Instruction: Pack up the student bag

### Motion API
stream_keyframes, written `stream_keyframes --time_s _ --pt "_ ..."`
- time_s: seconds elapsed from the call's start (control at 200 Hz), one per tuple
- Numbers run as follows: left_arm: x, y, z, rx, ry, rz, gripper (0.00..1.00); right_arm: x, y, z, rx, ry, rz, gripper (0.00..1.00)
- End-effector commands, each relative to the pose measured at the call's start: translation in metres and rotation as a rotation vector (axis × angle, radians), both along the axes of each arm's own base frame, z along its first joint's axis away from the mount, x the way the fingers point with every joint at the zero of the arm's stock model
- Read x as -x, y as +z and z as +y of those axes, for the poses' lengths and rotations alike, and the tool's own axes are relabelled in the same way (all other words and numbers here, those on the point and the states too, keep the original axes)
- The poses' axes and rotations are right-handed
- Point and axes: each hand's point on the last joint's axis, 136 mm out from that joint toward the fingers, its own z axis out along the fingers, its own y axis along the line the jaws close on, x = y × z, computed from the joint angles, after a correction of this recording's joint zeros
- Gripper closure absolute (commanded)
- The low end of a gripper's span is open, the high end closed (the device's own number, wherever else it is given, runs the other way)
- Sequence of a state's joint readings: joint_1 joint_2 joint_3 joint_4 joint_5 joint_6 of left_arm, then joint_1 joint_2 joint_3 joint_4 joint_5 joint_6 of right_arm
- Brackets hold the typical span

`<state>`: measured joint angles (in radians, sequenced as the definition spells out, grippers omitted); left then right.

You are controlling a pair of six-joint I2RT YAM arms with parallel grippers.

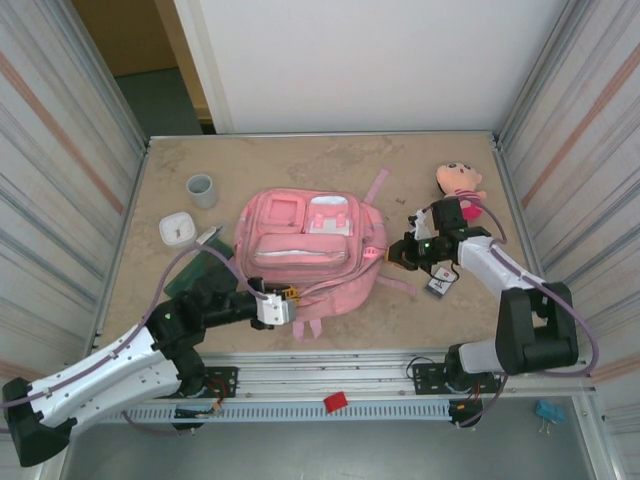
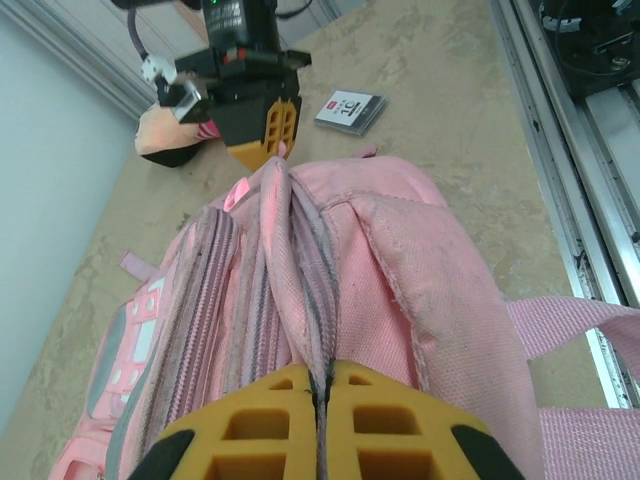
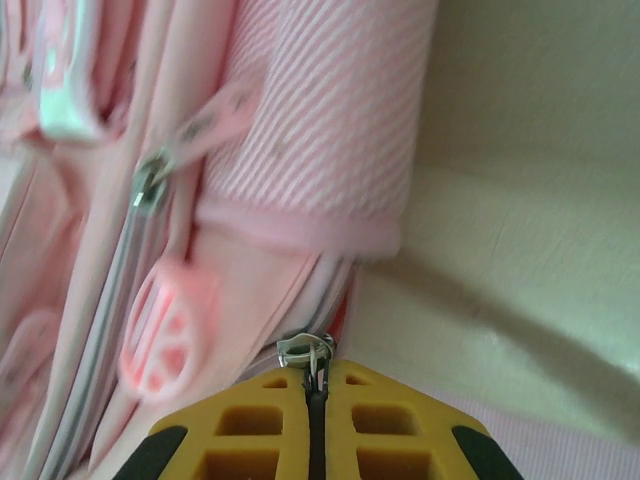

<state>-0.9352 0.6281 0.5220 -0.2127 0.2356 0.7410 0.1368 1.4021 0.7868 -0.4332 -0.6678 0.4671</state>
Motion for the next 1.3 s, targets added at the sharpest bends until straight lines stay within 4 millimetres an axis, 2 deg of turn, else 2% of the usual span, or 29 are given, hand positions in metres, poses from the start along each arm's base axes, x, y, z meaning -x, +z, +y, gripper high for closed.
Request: stream_keyframes --time_s 0.0,0.11,0.195,0.251,0.291,0.381,0.511,0.601,0.797,0.962,1.062,1.117,1.147,1.188,1.223,1.293 --pt "0.014 0.042 -0.003 0.142 -0.08 -0.084 0.94 -0.052 -0.01 -0.032 0.098 -0.187 -0.11 1.0" --pt "0.009 0.03 -0.004 0.115 -0.057 -0.064 0.93 -0.057 -0.004 -0.025 0.082 -0.172 -0.134 1.0" --pt "0.006 0.023 -0.007 0.091 -0.046 -0.031 0.91 -0.052 0.004 -0.02 0.091 -0.144 -0.156 1.0" --pt "0.0 0.019 -0.009 0.08 -0.017 -0.002 0.82 -0.046 0.013 -0.012 0.078 -0.109 -0.176 1.0" --pt "-0.006 0.016 -0.011 0.075 0.014 0.027 0.67 -0.04 0.023 -0.002 0.059 -0.068 -0.195 1.0" --pt "-0.014 0.013 -0.018 0.075 0.057 0.118 0.48 -0.02 0.043 0.023 0.059 0.035 -0.231 1.0" --pt "-0.025 0.008 -0.037 0.088 0.111 0.264 0.34 0.008 0.065 0.047 0.087 0.128 -0.276 1.0" --pt "-0.033 0.004 -0.053 0.086 0.147 0.3 0.29 0.023 0.071 0.056 0.085 0.155 -0.278 1.0" --pt "-0.042 -0.023 -0.084 0.004 0.204 0.371 0.26 0.051 0.084 0.083 0.032 0.271 -0.294 1.0" --pt "-0.045 -0.044 -0.102 -0.01 0.233 0.434 0.29 0.062 0.094 0.1 -0.045 0.361 -0.305 1.0" --pt "-0.064 -0.062 -0.099 -0.021 0.353 0.429 0.3 0.07 0.1 0.109 -0.077 0.416 -0.315 1.0" --pt "-0.076 -0.071 -0.094 -0.042 0.433 0.41 0.34 0.074 0.101 0.112 -0.088 0.44 -0.317 1.0" --pt "-0.08 -0.076 -0.092 -0.058 0.459 0.402 0.39 0.075 0.102 0.113 -0.092 0.446 -0.318 1.0" --pt "-0.083 -0.081 -0.091 -0.079 0.475 0.391 0.56 0.077 0.101 0.113 -0.092 0.452 -0.317 1.0" --pt "-0.083 -0.083 -0.09 -0.1 0.471 0.385 0.76 0.076 0.101 0.111 -0.079 0.444 -0.323 1.0" --pt "-0.079 -0.085 -0.09 -0.112 0.443 0.38 0.97 0.067 0.094 0.099 -0.021 0.395 -0.32 1.0"
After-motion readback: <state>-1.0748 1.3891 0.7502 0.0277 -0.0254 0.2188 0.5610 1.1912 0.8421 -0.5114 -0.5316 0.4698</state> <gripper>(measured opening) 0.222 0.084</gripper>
